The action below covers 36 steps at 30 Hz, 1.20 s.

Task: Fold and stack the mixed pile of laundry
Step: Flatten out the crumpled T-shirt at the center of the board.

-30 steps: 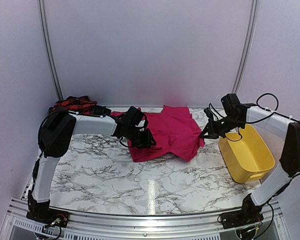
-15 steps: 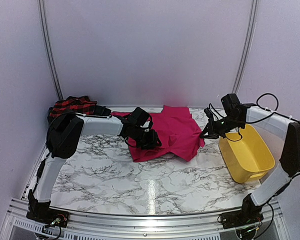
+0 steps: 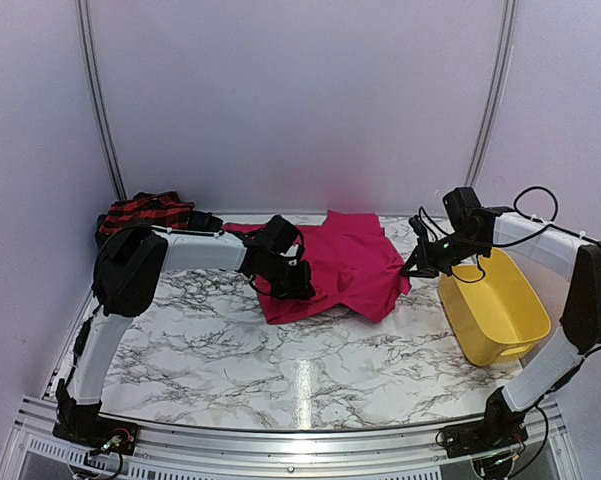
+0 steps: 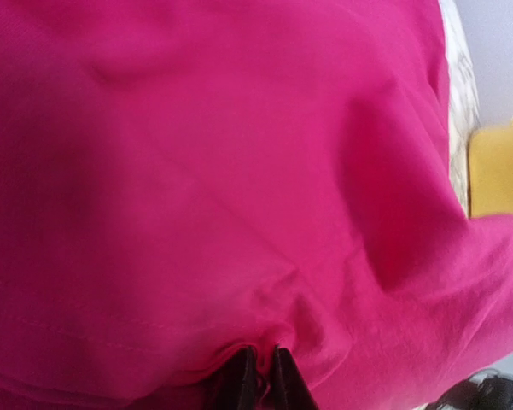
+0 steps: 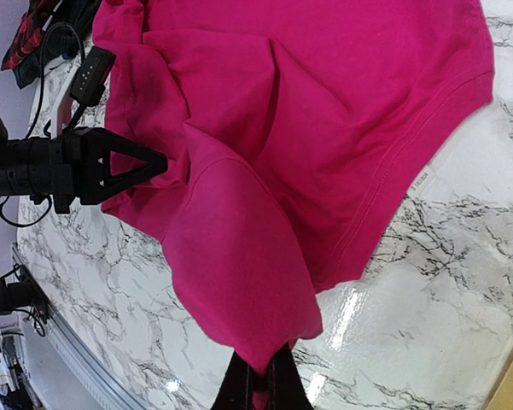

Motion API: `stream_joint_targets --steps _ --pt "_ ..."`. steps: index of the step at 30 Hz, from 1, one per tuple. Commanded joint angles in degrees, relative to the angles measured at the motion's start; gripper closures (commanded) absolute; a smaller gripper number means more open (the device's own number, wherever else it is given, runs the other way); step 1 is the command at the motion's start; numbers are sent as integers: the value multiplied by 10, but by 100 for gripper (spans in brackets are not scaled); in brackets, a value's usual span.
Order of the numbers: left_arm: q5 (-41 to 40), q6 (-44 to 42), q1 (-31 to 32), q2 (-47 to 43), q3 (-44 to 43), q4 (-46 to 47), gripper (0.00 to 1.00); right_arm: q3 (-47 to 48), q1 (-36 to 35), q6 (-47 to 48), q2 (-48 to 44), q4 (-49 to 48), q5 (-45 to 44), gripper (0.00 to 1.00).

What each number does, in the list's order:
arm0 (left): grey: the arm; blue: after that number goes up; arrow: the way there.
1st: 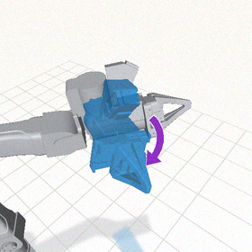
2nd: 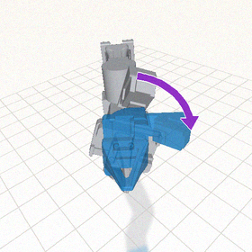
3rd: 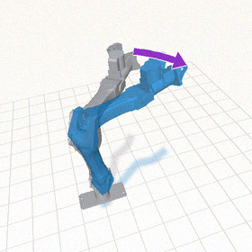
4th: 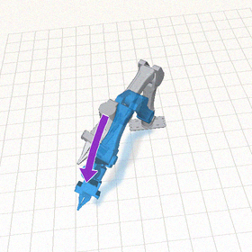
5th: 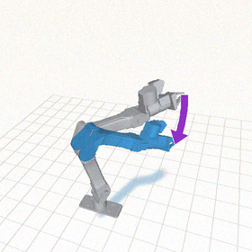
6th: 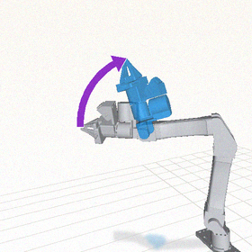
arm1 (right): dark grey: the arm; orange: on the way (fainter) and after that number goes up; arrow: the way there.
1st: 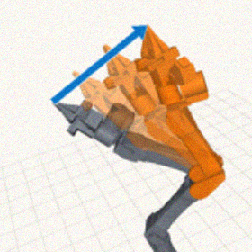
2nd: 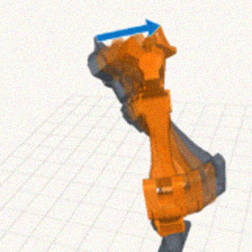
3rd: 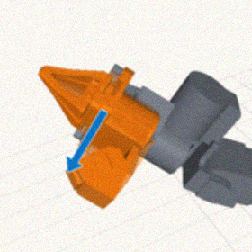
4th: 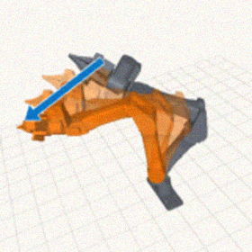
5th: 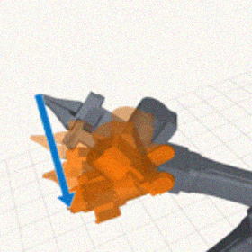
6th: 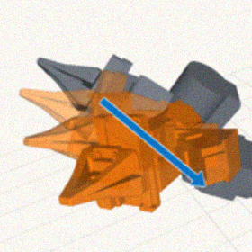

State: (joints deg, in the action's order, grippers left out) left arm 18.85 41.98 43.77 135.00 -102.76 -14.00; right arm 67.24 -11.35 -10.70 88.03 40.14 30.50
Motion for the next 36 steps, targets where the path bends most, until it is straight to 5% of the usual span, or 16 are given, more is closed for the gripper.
stream_joint_targets --steps 1,10,25,36 --pt "-11 -7 -14 -18 -13 -29 100 16 15 -2 -24 2 -18 100" --pt "-68 -46 -77 -202 28 -48 100 71 95 -7 -65 3 -31 100" --pt "-160 -136 -104 -553 43 -64 100 298 99 -24 -229 -28 -71 100" --pt "-158 -137 -104 -608 -13 -63 100 409 99 -65 -195 -38 -21 100"
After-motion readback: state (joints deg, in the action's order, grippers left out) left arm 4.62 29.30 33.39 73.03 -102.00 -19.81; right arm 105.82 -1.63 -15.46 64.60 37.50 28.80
